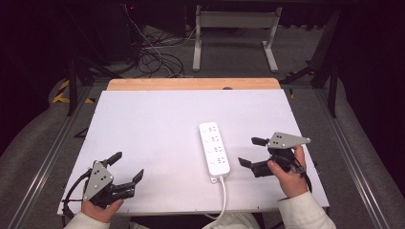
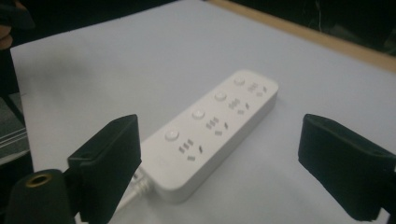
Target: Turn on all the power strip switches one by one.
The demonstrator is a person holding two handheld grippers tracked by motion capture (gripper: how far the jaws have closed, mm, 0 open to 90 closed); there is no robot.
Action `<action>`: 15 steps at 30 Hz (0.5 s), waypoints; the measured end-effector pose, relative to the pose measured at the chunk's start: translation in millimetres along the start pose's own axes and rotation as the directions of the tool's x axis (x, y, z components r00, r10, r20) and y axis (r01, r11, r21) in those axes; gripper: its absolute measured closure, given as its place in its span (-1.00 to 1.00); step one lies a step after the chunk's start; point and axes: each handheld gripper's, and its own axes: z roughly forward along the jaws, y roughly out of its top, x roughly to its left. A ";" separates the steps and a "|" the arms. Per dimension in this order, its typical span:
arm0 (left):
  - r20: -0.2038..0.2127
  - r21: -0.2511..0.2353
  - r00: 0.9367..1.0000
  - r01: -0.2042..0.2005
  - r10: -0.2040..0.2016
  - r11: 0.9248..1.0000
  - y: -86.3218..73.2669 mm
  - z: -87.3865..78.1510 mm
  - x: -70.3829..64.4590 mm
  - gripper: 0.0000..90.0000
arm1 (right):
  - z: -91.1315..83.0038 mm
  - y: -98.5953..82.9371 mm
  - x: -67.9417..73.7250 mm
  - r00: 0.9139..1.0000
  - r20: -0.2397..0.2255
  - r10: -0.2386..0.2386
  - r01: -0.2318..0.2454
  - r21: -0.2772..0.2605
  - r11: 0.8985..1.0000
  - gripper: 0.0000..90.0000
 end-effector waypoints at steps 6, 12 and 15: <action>0.004 0.000 1.000 0.004 -0.004 1.000 0.0 -0.2 -0.1 -0.68 | -6.8 -29.4 0.3 0.999 0.040 -0.002 0.004 -0.046 0.999 -0.75; 0.011 0.000 1.000 0.003 -0.003 1.000 -0.3 -0.1 -0.4 -0.68 | -11.6 -51.6 -2.9 0.998 0.067 0.004 0.000 -0.063 0.998 -0.78; 0.014 0.001 1.000 0.008 -0.008 1.000 -0.7 0.1 -0.2 -0.70 | -11.8 -61.1 -3.9 0.998 0.068 -0.005 0.008 -0.046 0.999 -0.79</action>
